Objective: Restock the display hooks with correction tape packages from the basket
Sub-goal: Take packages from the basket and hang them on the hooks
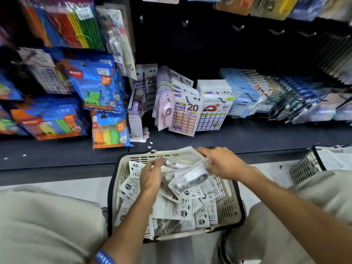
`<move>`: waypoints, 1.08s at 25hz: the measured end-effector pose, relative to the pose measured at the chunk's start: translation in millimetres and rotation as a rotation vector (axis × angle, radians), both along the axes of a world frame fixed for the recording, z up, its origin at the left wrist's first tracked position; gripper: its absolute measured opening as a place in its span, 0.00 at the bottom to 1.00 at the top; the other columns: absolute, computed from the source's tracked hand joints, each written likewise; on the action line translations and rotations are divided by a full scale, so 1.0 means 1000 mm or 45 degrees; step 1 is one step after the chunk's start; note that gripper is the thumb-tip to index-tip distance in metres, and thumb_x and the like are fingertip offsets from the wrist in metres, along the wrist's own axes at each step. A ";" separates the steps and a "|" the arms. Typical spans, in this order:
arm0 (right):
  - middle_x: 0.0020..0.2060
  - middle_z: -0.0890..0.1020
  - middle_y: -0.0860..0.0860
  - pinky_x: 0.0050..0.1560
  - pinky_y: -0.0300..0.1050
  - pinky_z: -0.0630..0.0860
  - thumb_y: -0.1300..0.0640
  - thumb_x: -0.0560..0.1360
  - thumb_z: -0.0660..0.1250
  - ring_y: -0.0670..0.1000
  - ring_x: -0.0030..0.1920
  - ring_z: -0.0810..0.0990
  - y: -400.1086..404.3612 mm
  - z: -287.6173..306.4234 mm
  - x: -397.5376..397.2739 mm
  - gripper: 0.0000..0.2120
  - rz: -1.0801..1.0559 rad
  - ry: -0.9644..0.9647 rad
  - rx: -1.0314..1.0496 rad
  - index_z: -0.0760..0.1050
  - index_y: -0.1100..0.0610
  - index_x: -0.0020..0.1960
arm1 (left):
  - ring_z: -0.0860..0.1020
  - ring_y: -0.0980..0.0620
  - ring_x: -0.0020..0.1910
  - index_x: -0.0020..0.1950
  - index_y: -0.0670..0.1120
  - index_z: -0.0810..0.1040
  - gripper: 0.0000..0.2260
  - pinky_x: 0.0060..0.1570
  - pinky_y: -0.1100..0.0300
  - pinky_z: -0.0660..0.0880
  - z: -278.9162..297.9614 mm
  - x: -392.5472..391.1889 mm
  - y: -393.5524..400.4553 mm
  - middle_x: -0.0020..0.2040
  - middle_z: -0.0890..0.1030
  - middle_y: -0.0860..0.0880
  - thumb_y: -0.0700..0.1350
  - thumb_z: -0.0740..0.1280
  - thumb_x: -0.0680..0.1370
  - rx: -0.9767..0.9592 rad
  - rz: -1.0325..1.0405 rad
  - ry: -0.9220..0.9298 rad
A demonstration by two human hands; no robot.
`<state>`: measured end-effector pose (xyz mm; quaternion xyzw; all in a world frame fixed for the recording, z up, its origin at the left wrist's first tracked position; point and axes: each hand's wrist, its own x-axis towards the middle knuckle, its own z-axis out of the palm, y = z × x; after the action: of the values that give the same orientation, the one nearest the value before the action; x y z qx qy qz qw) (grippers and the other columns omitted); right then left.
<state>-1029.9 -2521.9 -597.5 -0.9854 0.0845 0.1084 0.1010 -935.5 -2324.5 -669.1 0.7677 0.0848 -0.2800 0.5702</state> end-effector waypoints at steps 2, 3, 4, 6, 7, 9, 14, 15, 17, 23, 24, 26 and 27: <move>0.60 0.84 0.50 0.57 0.49 0.74 0.60 0.72 0.70 0.56 0.59 0.80 -0.008 0.020 0.003 0.32 -0.075 -0.012 0.129 0.69 0.47 0.74 | 0.76 0.47 0.66 0.67 0.51 0.76 0.21 0.69 0.43 0.71 0.030 0.013 0.002 0.67 0.76 0.50 0.63 0.63 0.80 -0.045 -0.022 -0.363; 0.61 0.83 0.49 0.59 0.49 0.76 0.61 0.70 0.72 0.54 0.59 0.80 -0.013 0.030 0.006 0.33 -0.098 -0.001 0.203 0.70 0.46 0.73 | 0.76 0.50 0.65 0.68 0.54 0.75 0.25 0.68 0.46 0.72 0.048 0.024 0.000 0.67 0.76 0.52 0.66 0.66 0.77 -0.143 -0.239 -0.440; 0.62 0.83 0.48 0.61 0.49 0.76 0.62 0.69 0.74 0.51 0.59 0.80 -0.018 0.039 0.011 0.34 -0.111 0.024 0.288 0.72 0.46 0.72 | 0.78 0.56 0.62 0.70 0.56 0.73 0.30 0.67 0.51 0.74 0.067 0.034 -0.003 0.64 0.78 0.55 0.68 0.70 0.71 -0.162 -0.577 -0.438; 0.60 0.83 0.47 0.61 0.51 0.78 0.65 0.67 0.76 0.50 0.57 0.82 -0.025 0.053 0.022 0.33 -0.135 0.081 0.479 0.75 0.47 0.69 | 0.80 0.64 0.54 0.71 0.60 0.68 0.43 0.60 0.62 0.75 0.104 0.048 -0.004 0.55 0.80 0.63 0.68 0.78 0.60 0.023 -1.145 -0.389; 0.59 0.84 0.46 0.60 0.54 0.79 0.67 0.67 0.76 0.51 0.56 0.83 -0.027 0.058 0.028 0.32 -0.159 0.089 0.586 0.75 0.47 0.67 | 0.80 0.63 0.54 0.75 0.61 0.63 0.50 0.57 0.63 0.75 0.116 0.057 -0.003 0.53 0.79 0.65 0.66 0.80 0.56 0.162 -1.293 -0.401; 0.56 0.85 0.49 0.58 0.59 0.81 0.69 0.67 0.76 0.56 0.56 0.84 -0.030 0.061 0.040 0.30 -0.231 0.073 0.786 0.76 0.48 0.65 | 0.78 0.55 0.63 0.80 0.62 0.49 0.63 0.63 0.59 0.73 0.127 0.075 -0.001 0.59 0.79 0.60 0.65 0.82 0.53 0.299 -1.345 -0.360; 0.50 0.88 0.54 0.41 0.44 0.84 0.74 0.73 0.71 0.50 0.47 0.87 -0.033 0.053 0.061 0.17 -0.567 0.003 1.387 0.81 0.56 0.55 | 0.77 0.50 0.69 0.73 0.51 0.73 0.39 0.70 0.56 0.72 0.105 0.079 -0.003 0.69 0.79 0.54 0.49 0.84 0.65 0.272 -1.395 -0.094; 0.51 0.87 0.55 0.43 0.43 0.84 0.73 0.74 0.70 0.50 0.47 0.87 -0.035 0.052 0.065 0.15 -0.619 0.010 1.467 0.81 0.58 0.54 | 0.82 0.51 0.63 0.63 0.52 0.82 0.25 0.64 0.58 0.76 0.097 0.075 -0.005 0.61 0.85 0.54 0.45 0.83 0.67 0.178 -1.390 -0.027; 0.49 0.88 0.55 0.46 0.43 0.84 0.73 0.74 0.70 0.50 0.45 0.87 -0.038 0.050 0.074 0.13 -0.711 0.006 1.512 0.82 0.59 0.53 | 0.85 0.52 0.56 0.55 0.51 0.85 0.18 0.61 0.56 0.79 0.085 0.069 -0.008 0.54 0.87 0.53 0.40 0.82 0.68 -0.023 -1.289 0.041; 0.45 0.88 0.52 0.50 0.44 0.83 0.72 0.72 0.71 0.50 0.45 0.87 -0.029 0.043 0.087 0.12 -0.791 -0.022 1.600 0.84 0.56 0.48 | 0.85 0.47 0.56 0.53 0.52 0.86 0.18 0.52 0.53 0.81 0.054 0.059 -0.007 0.55 0.87 0.45 0.37 0.80 0.65 -0.324 -0.976 0.310; 0.46 0.88 0.53 0.49 0.45 0.84 0.71 0.72 0.72 0.51 0.45 0.88 -0.027 0.040 0.087 0.12 -0.840 -0.025 1.586 0.84 0.57 0.49 | 0.86 0.46 0.54 0.52 0.50 0.86 0.18 0.50 0.53 0.82 0.050 0.058 -0.007 0.54 0.87 0.44 0.35 0.79 0.66 -0.318 -0.930 0.292; 0.45 0.88 0.52 0.44 0.45 0.84 0.67 0.73 0.73 0.51 0.44 0.88 -0.023 0.035 0.087 0.09 -0.953 -0.085 1.620 0.84 0.56 0.50 | 0.87 0.47 0.48 0.51 0.45 0.86 0.16 0.42 0.57 0.82 0.046 0.057 -0.008 0.50 0.88 0.44 0.31 0.79 0.67 -0.286 -0.838 0.216; 0.46 0.88 0.53 0.45 0.47 0.84 0.62 0.75 0.73 0.52 0.45 0.88 -0.022 0.034 0.086 0.05 -1.022 -0.139 1.701 0.83 0.55 0.51 | 0.87 0.48 0.47 0.51 0.45 0.86 0.16 0.41 0.58 0.81 0.046 0.056 -0.008 0.49 0.88 0.44 0.32 0.80 0.67 -0.249 -0.807 0.180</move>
<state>-943.4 -2543.5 -563.3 -0.6138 0.3461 0.0429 0.7082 -879.7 -2333.0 -622.8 0.6761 -0.1460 -0.5027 0.5185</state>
